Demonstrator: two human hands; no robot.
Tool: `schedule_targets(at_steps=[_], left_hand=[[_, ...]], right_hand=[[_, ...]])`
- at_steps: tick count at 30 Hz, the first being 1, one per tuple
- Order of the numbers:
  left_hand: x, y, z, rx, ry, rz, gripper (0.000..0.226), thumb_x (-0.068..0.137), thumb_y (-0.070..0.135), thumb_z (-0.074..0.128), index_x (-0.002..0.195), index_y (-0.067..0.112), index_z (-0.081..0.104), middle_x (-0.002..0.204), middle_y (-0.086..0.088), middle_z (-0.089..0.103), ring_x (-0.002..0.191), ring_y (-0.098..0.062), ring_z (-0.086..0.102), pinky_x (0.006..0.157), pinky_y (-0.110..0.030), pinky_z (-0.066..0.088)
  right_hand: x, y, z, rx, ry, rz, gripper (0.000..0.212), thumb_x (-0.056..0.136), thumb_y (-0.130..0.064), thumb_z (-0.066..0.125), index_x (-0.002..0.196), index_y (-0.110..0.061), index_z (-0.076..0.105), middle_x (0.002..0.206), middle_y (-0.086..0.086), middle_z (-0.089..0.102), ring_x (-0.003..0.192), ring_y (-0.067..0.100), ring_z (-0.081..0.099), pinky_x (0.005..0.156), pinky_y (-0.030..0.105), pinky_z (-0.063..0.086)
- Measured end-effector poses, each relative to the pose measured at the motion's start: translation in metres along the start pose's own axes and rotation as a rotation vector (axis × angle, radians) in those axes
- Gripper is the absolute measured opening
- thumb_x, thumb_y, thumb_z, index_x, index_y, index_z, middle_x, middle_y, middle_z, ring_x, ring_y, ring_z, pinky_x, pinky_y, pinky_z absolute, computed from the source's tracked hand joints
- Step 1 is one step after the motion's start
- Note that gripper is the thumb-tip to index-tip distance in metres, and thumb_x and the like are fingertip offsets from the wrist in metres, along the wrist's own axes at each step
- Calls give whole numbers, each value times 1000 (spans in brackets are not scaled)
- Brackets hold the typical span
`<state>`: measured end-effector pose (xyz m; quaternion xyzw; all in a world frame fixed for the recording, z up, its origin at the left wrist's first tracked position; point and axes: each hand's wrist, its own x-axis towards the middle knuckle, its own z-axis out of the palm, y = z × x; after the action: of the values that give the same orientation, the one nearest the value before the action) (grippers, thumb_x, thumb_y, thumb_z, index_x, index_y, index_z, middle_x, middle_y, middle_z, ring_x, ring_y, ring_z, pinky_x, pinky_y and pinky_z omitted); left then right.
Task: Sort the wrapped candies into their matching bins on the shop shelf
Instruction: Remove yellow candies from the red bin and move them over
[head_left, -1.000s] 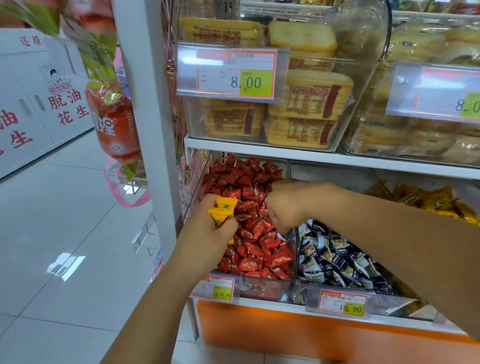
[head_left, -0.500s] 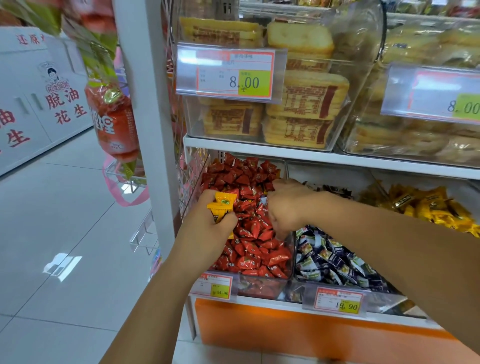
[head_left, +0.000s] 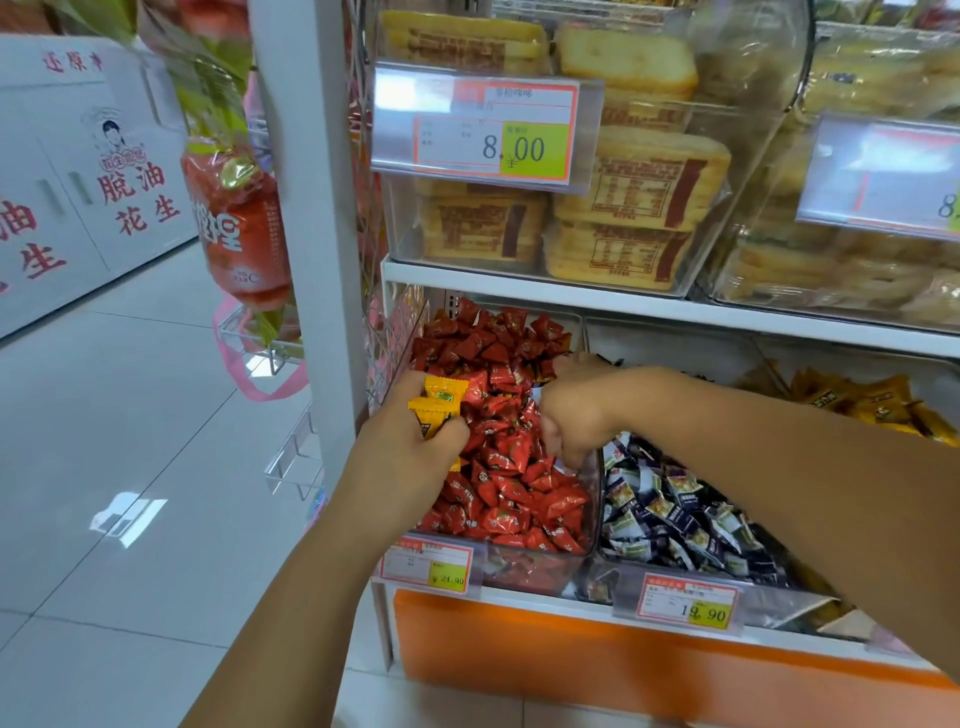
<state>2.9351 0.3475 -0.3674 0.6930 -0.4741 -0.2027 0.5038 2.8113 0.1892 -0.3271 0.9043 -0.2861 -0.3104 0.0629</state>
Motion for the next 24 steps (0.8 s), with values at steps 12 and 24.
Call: schedule_targets(at_steps=[12, 24], left_hand=[[1, 4, 11, 30, -64, 38, 7, 91, 23, 57, 94, 26, 51, 74, -12, 57, 55, -23, 49, 64, -46, 49], [-7, 81, 101, -89, -350, 198, 12, 97, 29, 53, 107, 34, 50, 82, 9, 60, 75, -18, 58, 69, -33, 51]], right_hand=[[-55, 35, 17, 827, 541, 7, 7, 95, -31, 56, 97, -30, 63, 93, -15, 59, 70, -6, 50, 57, 0, 35], [-129, 63, 129, 1509, 929, 346, 24, 99, -14, 48, 114, -25, 63, 109, -7, 65, 99, 7, 62, 80, 16, 51]])
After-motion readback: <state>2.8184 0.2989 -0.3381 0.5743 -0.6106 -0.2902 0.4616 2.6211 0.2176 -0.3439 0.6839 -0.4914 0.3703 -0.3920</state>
